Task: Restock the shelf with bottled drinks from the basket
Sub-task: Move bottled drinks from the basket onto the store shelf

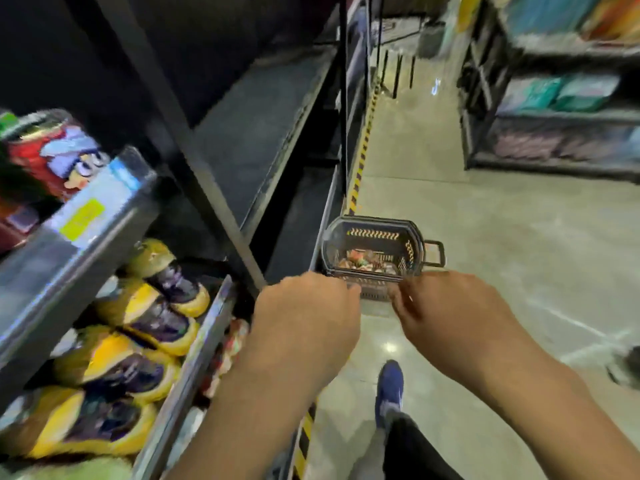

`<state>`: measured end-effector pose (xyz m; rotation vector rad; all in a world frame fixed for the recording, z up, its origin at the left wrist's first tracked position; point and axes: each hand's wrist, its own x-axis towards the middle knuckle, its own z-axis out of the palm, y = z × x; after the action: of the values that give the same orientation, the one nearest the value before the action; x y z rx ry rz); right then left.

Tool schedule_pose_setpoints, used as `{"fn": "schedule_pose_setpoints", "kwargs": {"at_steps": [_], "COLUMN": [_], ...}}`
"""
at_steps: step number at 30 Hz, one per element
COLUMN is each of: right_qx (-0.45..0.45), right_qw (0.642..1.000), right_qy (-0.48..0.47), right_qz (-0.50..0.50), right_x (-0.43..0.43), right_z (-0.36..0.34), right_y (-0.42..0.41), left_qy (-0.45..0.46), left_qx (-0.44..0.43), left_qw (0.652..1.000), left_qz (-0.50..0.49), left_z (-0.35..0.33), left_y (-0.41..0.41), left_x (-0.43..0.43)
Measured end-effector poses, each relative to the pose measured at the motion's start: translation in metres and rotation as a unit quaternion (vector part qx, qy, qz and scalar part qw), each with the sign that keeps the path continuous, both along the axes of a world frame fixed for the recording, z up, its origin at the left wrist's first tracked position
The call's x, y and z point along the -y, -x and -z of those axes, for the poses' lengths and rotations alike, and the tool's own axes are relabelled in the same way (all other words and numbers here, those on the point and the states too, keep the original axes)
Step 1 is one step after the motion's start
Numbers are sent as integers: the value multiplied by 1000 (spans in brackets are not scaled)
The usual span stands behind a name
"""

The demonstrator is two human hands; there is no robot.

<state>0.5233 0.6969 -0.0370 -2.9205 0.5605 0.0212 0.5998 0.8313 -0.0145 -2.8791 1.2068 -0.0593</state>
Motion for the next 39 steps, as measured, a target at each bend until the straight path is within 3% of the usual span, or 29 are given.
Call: {"fn": "schedule_pose_setpoints", "kwargs": {"at_steps": [6, 15, 20, 24, 29, 33, 36, 39], "right_qx": [-94, -151, -165, -245, -368, -396, -383, -315], "right_qw": [992, 981, 976, 954, 919, 909, 891, 834], "right_qy": [-22, -63, -77, -112, -112, -107, -173, -295], "right_qz": [83, 104, 122, 134, 83, 74, 168, 345], "right_x": [106, 336, 433, 474, 489, 498, 505, 509], "right_z": [66, 141, 223, 344, 541, 704, 827, 932], "right_y": [-64, -267, -369, -429, -467, -485, -491, -491], "left_qy": [-50, -149, -208, -233, -275, -300, -282, -199], "left_qx": [-88, -197, -227, -296, -312, -340, -360, -402], "left_qw": [994, 969, 951, 926, 909, 891, 887, 871], "left_qz": [43, -14, 7, -25, -3, -5, -60, -200], "left_z": [77, 183, 290, 397, 578, 739, 852, 948], "left_y": [-88, -300, -389, -437, -480, -504, -512, -512], "left_x": [126, 363, 451, 497, 523, 528, 522, 514]}}
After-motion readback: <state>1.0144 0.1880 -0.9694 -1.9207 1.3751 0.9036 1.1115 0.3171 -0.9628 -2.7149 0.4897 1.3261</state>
